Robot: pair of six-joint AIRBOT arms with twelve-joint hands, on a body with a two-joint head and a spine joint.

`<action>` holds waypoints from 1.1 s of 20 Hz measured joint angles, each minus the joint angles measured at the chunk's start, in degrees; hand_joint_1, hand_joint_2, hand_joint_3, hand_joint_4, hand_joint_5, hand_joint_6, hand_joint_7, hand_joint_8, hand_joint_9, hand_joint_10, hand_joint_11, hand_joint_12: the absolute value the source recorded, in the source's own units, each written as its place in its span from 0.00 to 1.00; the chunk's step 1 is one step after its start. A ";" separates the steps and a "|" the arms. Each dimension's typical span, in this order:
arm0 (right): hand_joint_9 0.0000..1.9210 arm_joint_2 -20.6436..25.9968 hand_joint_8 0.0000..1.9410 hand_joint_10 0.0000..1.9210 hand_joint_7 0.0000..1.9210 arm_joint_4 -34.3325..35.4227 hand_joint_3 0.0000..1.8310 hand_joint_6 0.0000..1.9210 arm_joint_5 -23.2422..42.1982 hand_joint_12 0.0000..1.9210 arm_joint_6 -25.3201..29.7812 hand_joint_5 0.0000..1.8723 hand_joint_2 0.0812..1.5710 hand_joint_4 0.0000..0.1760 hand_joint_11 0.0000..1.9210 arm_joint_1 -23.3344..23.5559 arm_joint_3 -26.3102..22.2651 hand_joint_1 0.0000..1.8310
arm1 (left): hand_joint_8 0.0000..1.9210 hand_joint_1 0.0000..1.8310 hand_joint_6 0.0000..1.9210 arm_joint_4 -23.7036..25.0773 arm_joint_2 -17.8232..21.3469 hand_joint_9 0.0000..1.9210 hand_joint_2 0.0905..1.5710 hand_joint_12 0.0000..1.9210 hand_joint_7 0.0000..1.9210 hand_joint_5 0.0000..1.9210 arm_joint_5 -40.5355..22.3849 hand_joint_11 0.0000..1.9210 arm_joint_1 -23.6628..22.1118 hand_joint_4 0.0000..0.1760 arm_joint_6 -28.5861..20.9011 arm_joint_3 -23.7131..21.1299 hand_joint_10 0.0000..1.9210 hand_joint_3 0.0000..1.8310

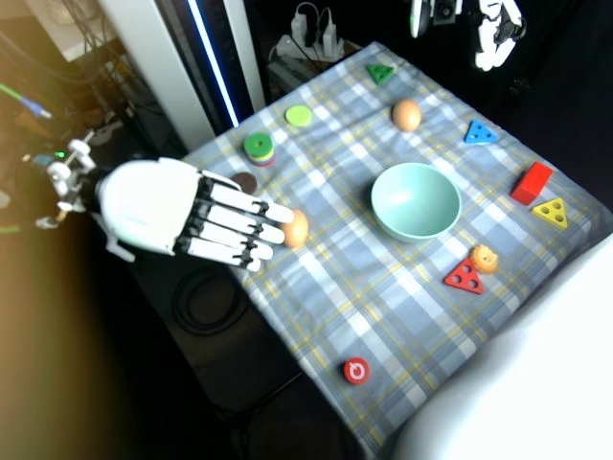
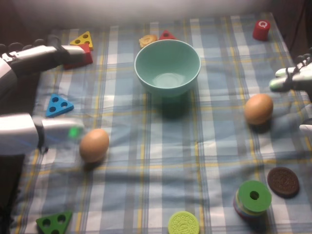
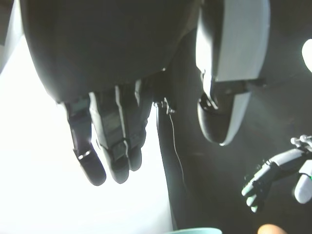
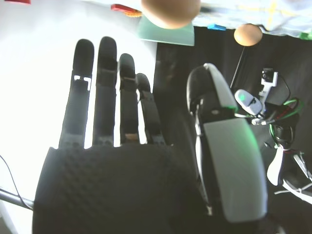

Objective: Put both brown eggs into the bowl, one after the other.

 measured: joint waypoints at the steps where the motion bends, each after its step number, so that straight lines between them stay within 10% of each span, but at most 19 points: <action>1: 0.25 0.00 0.00 0.00 0.26 0.07 0.00 0.00 -0.07 0.25 0.00 0.31 0.78 0.00 0.15 0.24 0.00 0.39 | 0.00 0.45 0.00 0.39 0.00 0.16 0.59 0.41 0.17 0.26 1.16 0.00 0.00 1.00 0.20 0.33 0.01 0.00; 9: 0.28 0.61 0.01 0.01 0.28 -0.37 0.00 0.00 1.38 0.25 0.00 0.31 0.79 0.00 0.17 0.52 -0.63 0.43 | 0.00 0.50 0.00 -6.40 -5.86 0.22 0.53 0.41 0.23 0.23 11.45 0.01 -5.95 1.00 29.90 -0.72 0.00 0.00; 22: 0.30 1.18 0.00 0.00 0.31 -1.88 0.00 0.00 3.15 0.30 -0.02 0.33 0.80 0.00 0.19 0.92 -1.09 0.39 | 0.01 0.62 0.00 -12.07 -12.26 0.36 0.59 0.44 0.38 0.29 22.86 0.03 -10.16 1.00 37.44 5.70 0.02 0.00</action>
